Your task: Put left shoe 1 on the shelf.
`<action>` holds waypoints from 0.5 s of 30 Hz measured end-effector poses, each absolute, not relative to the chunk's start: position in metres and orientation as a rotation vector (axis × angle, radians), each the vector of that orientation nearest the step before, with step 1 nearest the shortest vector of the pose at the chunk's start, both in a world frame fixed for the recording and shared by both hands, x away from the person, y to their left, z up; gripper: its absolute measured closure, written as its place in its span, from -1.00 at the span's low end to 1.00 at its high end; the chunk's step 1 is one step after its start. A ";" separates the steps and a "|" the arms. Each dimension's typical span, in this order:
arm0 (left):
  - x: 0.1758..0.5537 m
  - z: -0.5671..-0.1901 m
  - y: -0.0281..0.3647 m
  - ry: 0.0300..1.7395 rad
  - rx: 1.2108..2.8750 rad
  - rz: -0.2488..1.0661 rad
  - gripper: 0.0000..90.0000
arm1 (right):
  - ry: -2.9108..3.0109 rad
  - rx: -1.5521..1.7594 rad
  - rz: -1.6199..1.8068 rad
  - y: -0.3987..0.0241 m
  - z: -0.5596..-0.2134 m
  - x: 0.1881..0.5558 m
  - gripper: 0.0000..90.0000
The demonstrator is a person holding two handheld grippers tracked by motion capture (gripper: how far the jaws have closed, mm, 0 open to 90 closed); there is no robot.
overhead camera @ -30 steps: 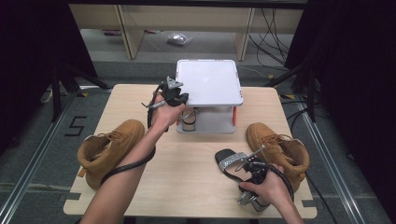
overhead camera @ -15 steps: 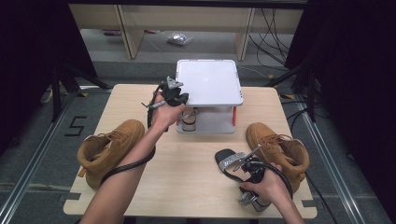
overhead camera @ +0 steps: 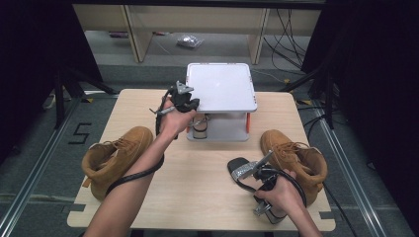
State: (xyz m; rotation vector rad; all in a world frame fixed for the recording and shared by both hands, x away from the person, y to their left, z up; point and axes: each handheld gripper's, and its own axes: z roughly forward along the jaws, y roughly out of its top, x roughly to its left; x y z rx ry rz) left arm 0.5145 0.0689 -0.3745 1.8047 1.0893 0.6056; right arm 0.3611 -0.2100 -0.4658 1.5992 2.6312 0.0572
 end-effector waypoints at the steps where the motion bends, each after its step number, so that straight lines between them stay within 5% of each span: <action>1: 0.514 -0.374 0.069 1.089 1.805 0.606 0.98 | 2.621 1.623 0.061 -0.210 -0.465 0.362 -0.06; 15: 0.515 -0.374 0.068 1.088 1.812 0.612 0.98 | 2.594 1.669 0.147 -0.215 -0.463 0.361 -0.04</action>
